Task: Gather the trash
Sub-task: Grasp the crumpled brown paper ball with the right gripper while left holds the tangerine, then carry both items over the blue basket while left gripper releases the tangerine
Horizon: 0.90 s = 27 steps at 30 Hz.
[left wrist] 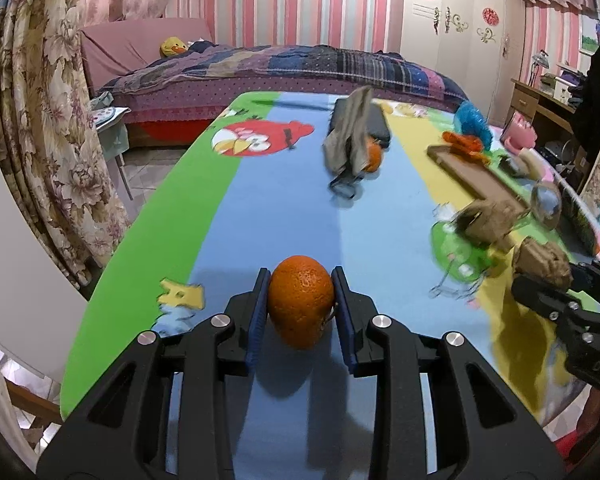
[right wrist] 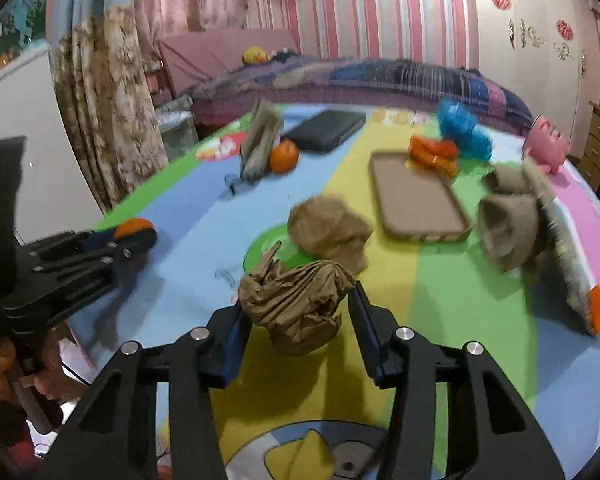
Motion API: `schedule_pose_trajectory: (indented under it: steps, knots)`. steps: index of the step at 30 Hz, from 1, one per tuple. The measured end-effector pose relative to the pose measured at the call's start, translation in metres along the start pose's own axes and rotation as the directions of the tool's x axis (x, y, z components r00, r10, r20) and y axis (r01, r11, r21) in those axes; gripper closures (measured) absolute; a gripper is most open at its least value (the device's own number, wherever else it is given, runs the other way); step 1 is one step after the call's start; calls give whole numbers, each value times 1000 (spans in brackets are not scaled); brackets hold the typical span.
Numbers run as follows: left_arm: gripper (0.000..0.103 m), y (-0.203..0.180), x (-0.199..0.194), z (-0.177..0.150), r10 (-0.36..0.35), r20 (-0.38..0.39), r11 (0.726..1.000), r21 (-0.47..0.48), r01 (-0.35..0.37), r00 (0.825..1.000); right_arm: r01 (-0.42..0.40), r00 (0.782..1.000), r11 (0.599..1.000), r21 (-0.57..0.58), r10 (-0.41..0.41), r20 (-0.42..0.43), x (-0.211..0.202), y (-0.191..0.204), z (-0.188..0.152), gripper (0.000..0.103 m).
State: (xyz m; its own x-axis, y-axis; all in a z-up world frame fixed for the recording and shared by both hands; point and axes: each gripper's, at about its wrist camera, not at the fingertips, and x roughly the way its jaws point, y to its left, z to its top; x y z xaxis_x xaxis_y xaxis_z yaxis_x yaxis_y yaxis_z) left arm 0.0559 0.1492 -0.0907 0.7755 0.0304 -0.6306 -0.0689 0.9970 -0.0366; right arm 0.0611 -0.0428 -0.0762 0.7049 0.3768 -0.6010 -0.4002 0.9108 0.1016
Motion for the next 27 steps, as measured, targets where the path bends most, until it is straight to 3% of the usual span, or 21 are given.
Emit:
schedule_pose_trajectory:
  steps: [5,9,11,14,19,27]
  knots:
    - [74,-39,-15,27,-38,51,999,35,36,998,98,990,995,4,-98,103,-47,-36,12,56]
    - [74,-98,-25,56,-101,91,991,96,92,991,213,958,977,32,-215,191,-103,-86,30,56]
    - [74,-129,-30,71,-145,105,984,116,132,984,250,945,965,74,-260,198,-123,-115,38,56]
    - [74,-178,-40,93,-198,133,972,156,176,971,327,908,931,160,-357,218,-155,-168,46,56]
    - [74,-252,-56,118,-264,164,947,230,223,950,380,884,892,246,-428,188,-186,-236,52,56]
    - [74,-342,-60,129,-349,145,901,321,290,926,454,825,814,361,-538,176,-212,-310,42,56]
